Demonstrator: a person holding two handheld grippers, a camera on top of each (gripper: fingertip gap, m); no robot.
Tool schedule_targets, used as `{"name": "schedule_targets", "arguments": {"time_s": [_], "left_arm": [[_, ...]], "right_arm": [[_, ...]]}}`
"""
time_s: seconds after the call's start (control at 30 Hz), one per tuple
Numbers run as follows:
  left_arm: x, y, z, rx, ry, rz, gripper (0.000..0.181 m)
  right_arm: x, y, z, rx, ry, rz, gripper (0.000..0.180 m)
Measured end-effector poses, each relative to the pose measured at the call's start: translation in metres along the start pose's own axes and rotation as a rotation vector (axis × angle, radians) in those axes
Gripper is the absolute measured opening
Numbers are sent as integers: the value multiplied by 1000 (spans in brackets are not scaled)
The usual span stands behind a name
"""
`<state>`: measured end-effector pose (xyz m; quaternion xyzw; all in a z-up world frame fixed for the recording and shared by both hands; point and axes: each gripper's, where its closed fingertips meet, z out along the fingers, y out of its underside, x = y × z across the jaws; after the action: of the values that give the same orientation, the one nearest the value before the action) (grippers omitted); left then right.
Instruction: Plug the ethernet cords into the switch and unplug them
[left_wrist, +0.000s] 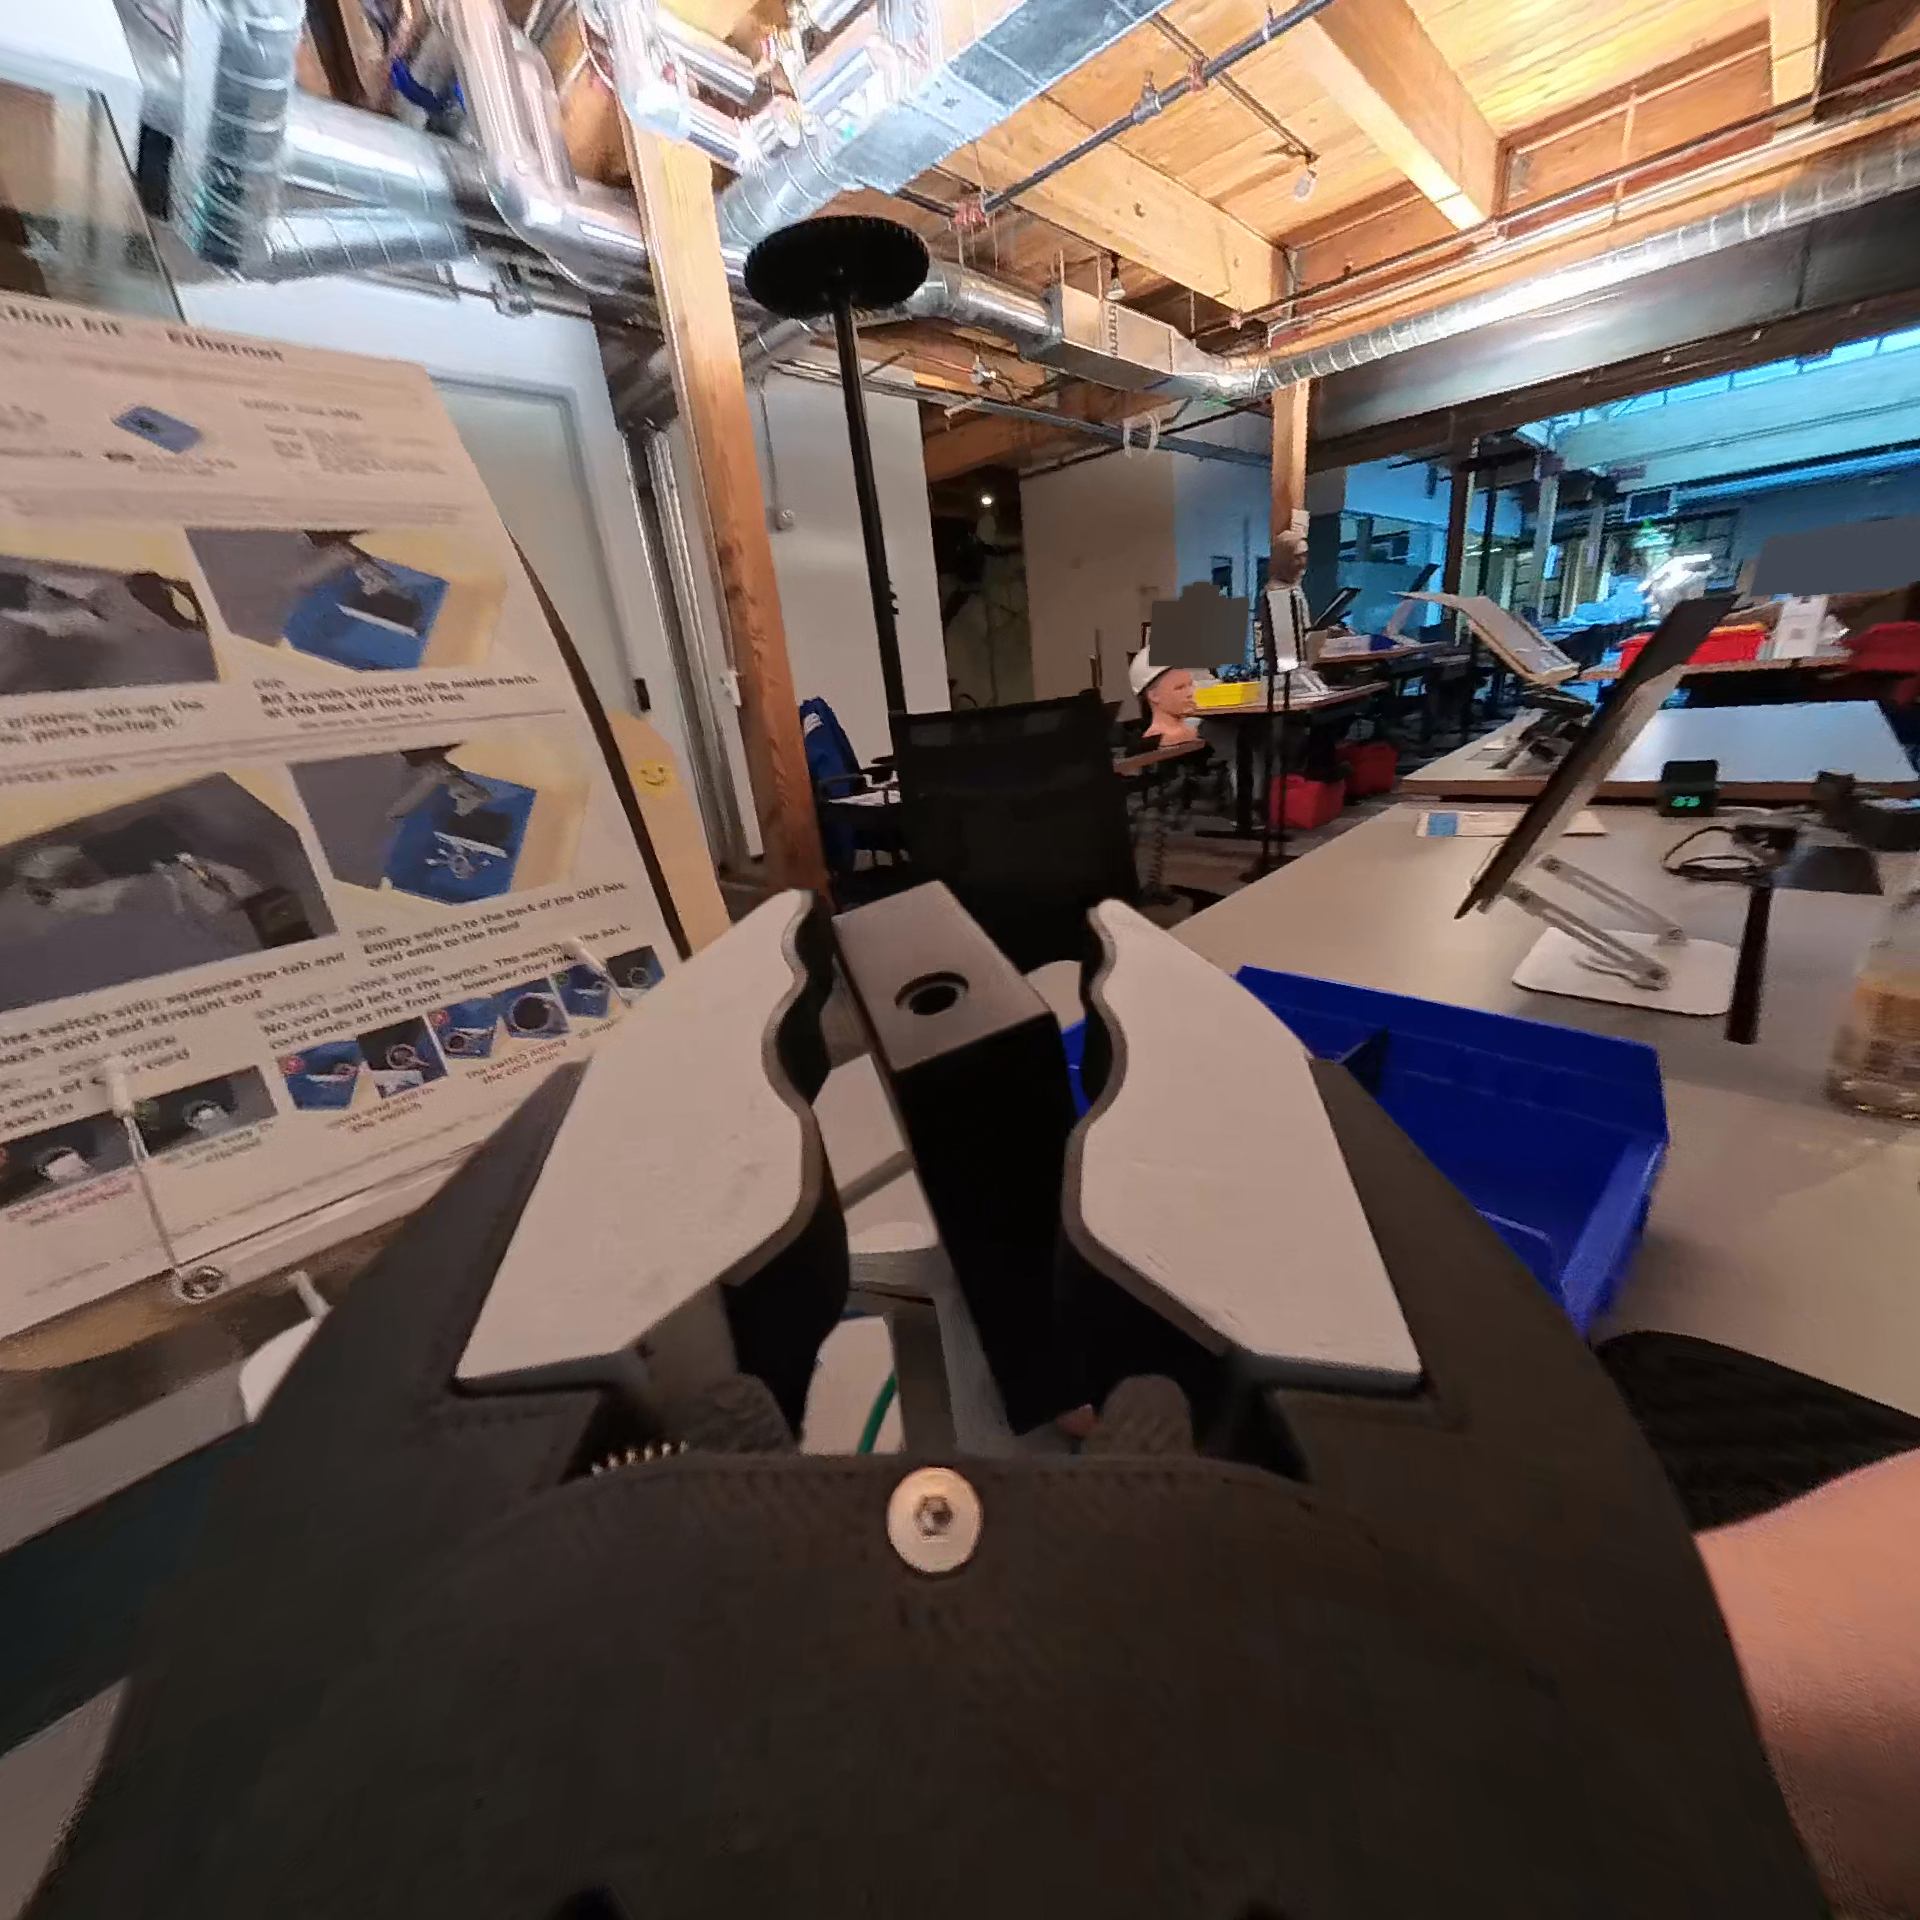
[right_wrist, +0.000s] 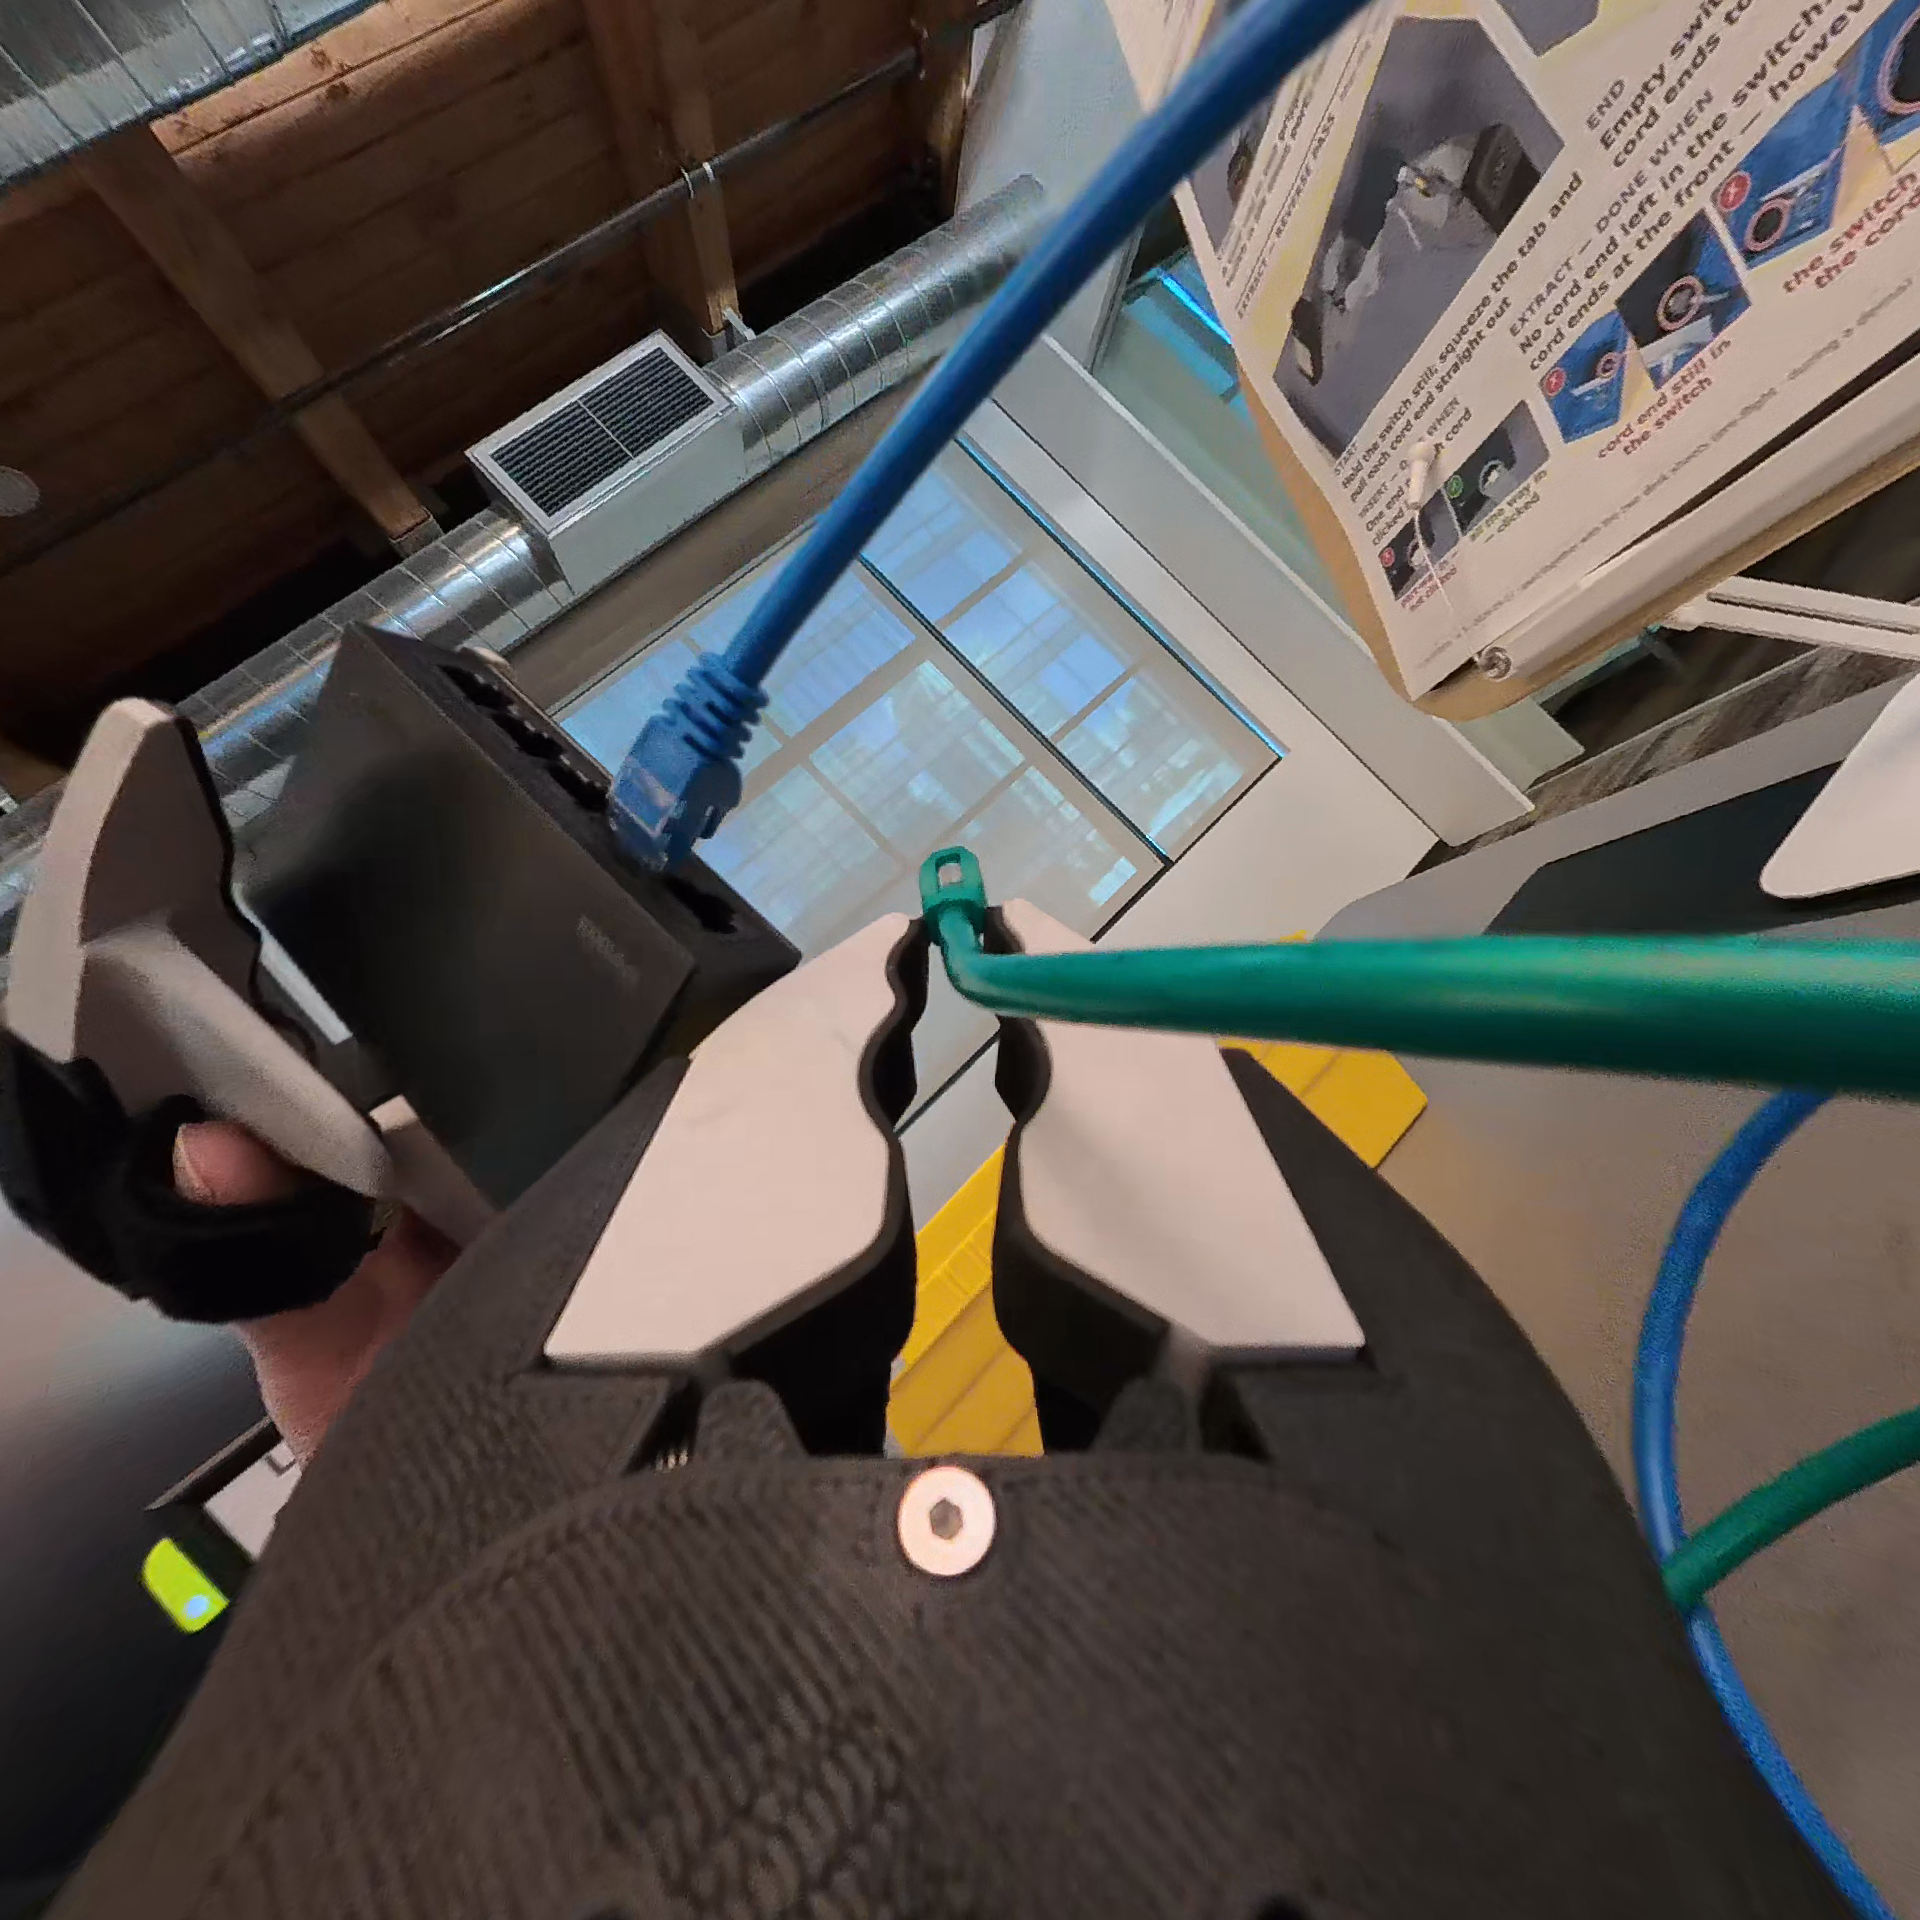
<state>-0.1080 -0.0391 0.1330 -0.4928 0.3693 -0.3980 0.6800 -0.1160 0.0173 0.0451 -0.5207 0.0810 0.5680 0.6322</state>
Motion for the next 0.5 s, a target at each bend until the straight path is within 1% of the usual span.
{"name": "schedule_targets", "arguments": {"time_s": [0.1,0.23,0.37,0.4,0.47,0.5], "left_arm": [[6,1,1,14,16,9,42],[11,5,2,26,10,107,38],[15,2,0,48,-9,161,29],[15,4,1,37,-13,171,30],[20,10,4,14,2,170,39],[21,13,5,1,-1,170,38]], "right_arm": [[1,3,0,-7,3,8,11],[6,2,0,1,4,29,11],[-1,-4,-1,18,-18,-19,11],[-5,-6,0,25,-31,-31,11],[-16,-12,-1,48,-71,-50,11],[-16,-11,0,35,-52,-73,11]]}}
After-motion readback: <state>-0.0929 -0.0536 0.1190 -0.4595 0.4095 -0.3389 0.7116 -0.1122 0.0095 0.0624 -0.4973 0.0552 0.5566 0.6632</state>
